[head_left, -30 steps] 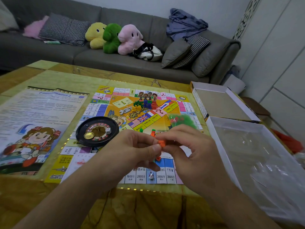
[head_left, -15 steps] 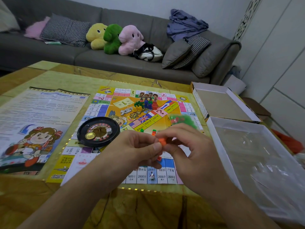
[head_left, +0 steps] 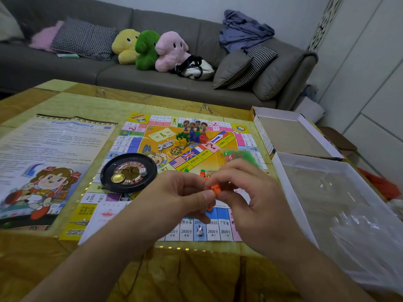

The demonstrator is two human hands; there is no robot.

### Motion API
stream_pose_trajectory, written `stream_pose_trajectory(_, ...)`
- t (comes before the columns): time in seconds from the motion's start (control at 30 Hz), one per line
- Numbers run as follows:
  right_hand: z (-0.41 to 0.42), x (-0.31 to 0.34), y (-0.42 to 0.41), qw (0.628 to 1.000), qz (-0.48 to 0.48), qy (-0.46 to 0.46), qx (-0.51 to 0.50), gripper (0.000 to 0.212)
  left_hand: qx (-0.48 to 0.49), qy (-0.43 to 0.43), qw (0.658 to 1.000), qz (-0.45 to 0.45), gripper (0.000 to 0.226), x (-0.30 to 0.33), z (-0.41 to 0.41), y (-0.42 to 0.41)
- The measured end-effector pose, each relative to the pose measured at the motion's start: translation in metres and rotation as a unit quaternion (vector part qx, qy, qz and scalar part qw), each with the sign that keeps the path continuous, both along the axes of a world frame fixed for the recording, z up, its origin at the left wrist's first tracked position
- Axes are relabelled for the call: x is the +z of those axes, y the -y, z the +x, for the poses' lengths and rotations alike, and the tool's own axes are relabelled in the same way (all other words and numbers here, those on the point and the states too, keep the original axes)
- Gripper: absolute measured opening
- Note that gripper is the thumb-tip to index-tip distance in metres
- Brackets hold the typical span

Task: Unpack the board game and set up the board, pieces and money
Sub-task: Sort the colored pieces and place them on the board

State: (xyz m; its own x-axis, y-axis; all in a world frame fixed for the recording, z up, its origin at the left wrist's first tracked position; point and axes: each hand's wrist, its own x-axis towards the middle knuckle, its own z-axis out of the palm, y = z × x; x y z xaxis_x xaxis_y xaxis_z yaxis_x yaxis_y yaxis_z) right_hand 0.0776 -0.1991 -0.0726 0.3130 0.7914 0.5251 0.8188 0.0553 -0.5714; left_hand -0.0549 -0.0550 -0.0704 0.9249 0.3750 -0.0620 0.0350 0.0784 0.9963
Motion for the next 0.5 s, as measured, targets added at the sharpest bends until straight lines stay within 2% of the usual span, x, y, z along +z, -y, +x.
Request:
stream_pose_trajectory(0.17, 0.0008, -0.0019, -0.0005, 1.000, 0.023, -0.003, -0.003, 0.025, 0.011, 0.013, 1.000, 0.022, 0.011, -0.0025, -0.0007, 0.0026)
stream_pose_trajectory(0.3, 0.0014, -0.0017, -0.0001, 0.999, 0.033, -0.028, 0.007, 0.023, 0.005, 0.015, 1.000, -0.016, 0.015, -0.0051, -0.0008, 0.0005)
stream_pose_trajectory(0.5, 0.0068, -0.0007, 0.0010, 0.997, 0.009, -0.074, 0.029, 0.030, 0.003, 0.019, 0.996, -0.082, 0.024, -0.0054, -0.0013, 0.0002)
